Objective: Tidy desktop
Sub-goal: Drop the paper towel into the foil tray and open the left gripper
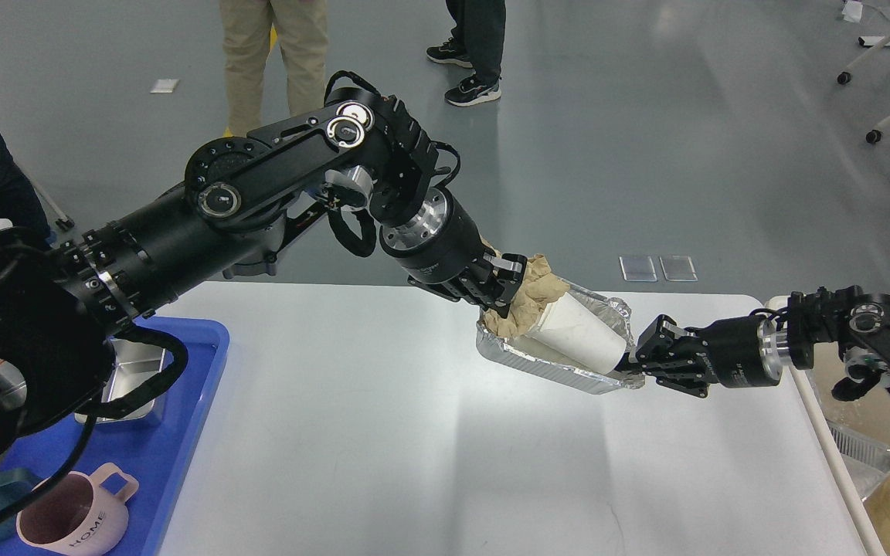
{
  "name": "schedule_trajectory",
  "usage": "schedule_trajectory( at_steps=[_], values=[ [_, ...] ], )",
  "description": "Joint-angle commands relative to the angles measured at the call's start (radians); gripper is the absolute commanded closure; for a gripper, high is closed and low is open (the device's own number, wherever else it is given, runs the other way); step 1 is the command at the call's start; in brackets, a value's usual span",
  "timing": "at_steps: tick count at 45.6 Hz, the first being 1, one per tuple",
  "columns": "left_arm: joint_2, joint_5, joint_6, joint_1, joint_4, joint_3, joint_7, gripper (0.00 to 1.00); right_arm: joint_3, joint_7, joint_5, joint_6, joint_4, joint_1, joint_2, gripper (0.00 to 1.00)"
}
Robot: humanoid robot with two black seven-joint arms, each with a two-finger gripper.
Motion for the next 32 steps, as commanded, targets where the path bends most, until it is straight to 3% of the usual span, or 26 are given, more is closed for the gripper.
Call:
schedule_trajectory(
  at_steps=[1,5,15,22,24,26,29,32],
  values=[
    [0.005,0.001,0.0,0.002,0.003,0.0,0.001,0.96,0.0,0.0,0.002,0.0,0.002,0.002,-0.003,1.0],
    [0.005,0.004,0.0,0.002,0.006,0.0,0.001,0.94,0.0,0.002,0.002,0.0,0.003,0.002,-0.003,1.0],
    [0.003,0.015,0.0,0.0,0.017,0.0,0.0,0.75,0.0,0.002,0.003,0.0,0.018,0.0,-0.001,1.0],
    [0.006,0.015,0.0,0.002,0.023,-0.002,0.001,0.46,0.0,0.002,0.008,0.0,0.018,0.002,-0.001,1.0],
    [0.011,0.014,0.0,0.0,0.023,-0.002,0.001,0.29,0.0,0.002,0.008,0.0,0.02,0.0,-0.003,1.0],
    [0.012,0.012,0.0,-0.001,0.024,-0.003,0.0,0.2,0.0,0.0,0.008,0.0,0.023,-0.003,-0.003,1.0],
    [0.014,0.017,0.0,-0.004,0.038,-0.003,0.001,0.12,0.0,0.002,0.008,0.0,0.025,-0.004,-0.003,1.0],
    [0.015,0.017,0.0,-0.006,0.044,-0.002,0.001,0.11,0.0,0.0,0.008,0.0,0.026,-0.004,-0.003,1.0]
  ],
)
